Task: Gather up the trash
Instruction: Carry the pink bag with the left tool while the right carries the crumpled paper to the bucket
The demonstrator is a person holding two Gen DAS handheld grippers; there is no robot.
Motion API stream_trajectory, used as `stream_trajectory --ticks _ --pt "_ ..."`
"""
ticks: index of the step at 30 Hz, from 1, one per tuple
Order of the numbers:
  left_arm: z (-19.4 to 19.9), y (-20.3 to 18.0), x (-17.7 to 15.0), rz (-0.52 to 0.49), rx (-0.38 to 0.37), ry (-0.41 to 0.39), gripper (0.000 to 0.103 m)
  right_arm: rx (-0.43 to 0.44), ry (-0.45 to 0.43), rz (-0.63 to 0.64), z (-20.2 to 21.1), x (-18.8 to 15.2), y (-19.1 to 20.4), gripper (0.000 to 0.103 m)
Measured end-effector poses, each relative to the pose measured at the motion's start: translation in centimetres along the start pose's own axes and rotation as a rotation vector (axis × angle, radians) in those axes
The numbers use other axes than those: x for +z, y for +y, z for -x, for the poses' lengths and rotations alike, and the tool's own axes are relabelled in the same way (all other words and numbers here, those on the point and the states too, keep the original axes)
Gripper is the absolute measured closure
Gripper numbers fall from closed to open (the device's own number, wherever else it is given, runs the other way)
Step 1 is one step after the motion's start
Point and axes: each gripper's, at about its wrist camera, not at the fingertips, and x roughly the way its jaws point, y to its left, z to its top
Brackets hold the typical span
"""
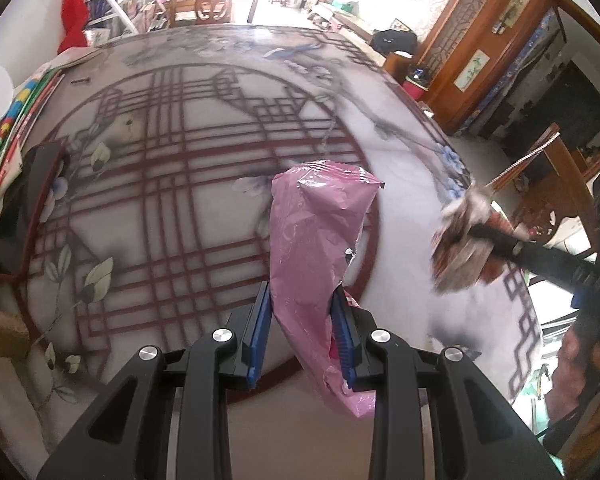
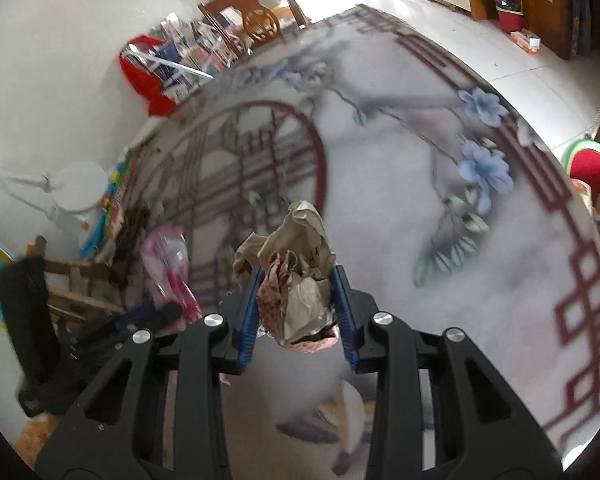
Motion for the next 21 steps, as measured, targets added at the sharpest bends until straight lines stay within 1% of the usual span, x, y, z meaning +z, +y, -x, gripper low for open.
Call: stream_trajectory --ticks 6,14,21 --pt "0.0 -2.3 0.6 -0.046 -0.025 -0.002 0.075 -0.019 -0.046 -0.022 2.1 -0.3 -1.2 0.069" --pt "0.6 -4.3 1.6 -0.070 -0.040 -0.024 0.074 -0.059 -0.104 -0.049 4.8 0.0 -3.7 0.069" --pt "0.7 -6.0 2.0 -0.075 -0.038 -0.033 0.074 -0.052 -0.106 -0.061 5.5 0.3 -5.6 0.069"
